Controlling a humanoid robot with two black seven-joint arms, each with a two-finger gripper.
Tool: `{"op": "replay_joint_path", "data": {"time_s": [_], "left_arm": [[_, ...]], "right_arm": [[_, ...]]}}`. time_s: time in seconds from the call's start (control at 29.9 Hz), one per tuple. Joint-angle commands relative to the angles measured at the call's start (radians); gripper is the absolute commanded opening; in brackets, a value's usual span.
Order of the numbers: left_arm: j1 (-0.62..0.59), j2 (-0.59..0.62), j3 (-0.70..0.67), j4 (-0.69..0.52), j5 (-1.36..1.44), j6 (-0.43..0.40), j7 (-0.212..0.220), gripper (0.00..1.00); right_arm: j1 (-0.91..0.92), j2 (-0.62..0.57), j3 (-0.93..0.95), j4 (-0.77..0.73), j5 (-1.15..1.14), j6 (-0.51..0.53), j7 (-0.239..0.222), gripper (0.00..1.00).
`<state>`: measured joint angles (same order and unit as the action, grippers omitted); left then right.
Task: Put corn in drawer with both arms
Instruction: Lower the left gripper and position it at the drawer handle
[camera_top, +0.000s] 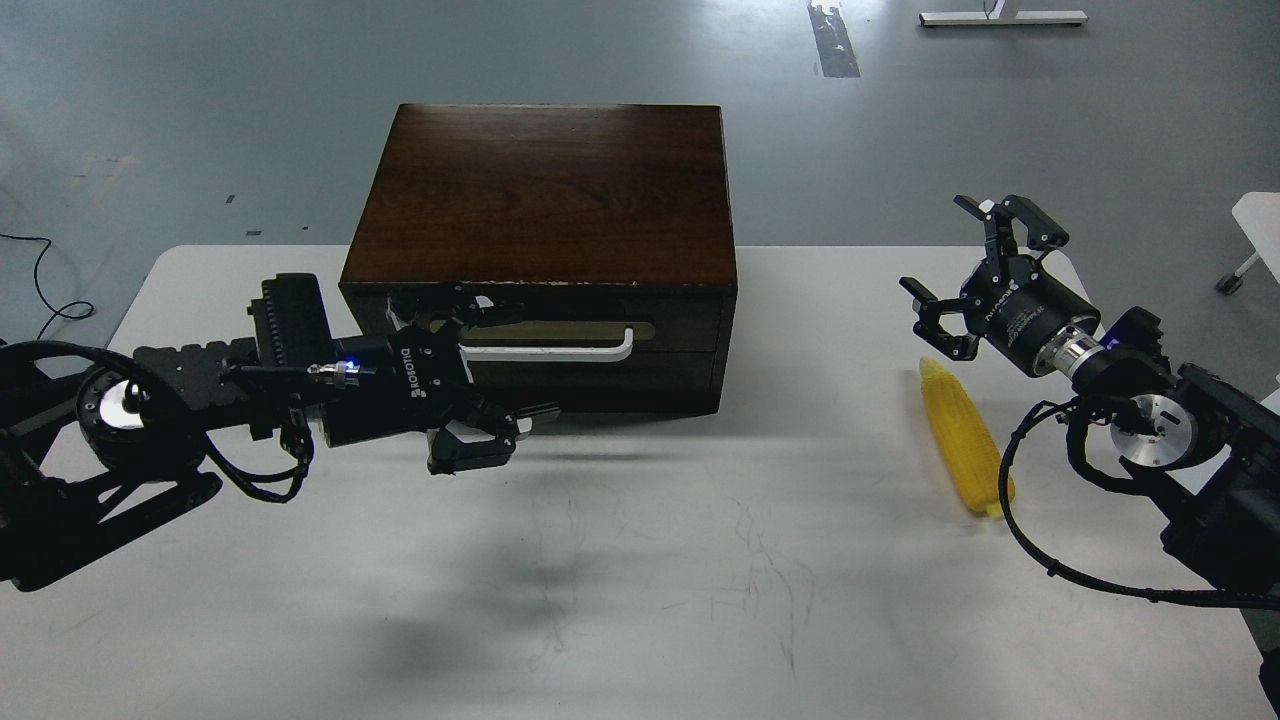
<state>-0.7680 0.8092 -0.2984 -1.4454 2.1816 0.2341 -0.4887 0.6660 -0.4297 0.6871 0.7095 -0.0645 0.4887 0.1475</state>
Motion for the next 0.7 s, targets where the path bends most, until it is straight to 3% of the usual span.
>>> {"op": "replay_joint_path", "data": {"time_s": [0.0, 0.2, 0.67], "left_arm": [[0.001, -0.004, -0.001, 0.013, 0.000, -0.006, 0.008, 0.98], [0.029, -0.010, 0.004, 0.014, 0.000, -0.009, 0.053, 0.98], [0.046, -0.028, -0.001, 0.016, 0.000, -0.065, 0.055, 0.98]], "right_arm": [[-0.002, 0.000, 0.000, -0.001, 0.000, 0.000, 0.000, 1.00], [-0.005, 0.000, -0.001, -0.002, 0.000, 0.000, 0.000, 1.00], [-0.012, 0.000, -0.003, -0.004, 0.000, 0.000, 0.000, 1.00]]}}
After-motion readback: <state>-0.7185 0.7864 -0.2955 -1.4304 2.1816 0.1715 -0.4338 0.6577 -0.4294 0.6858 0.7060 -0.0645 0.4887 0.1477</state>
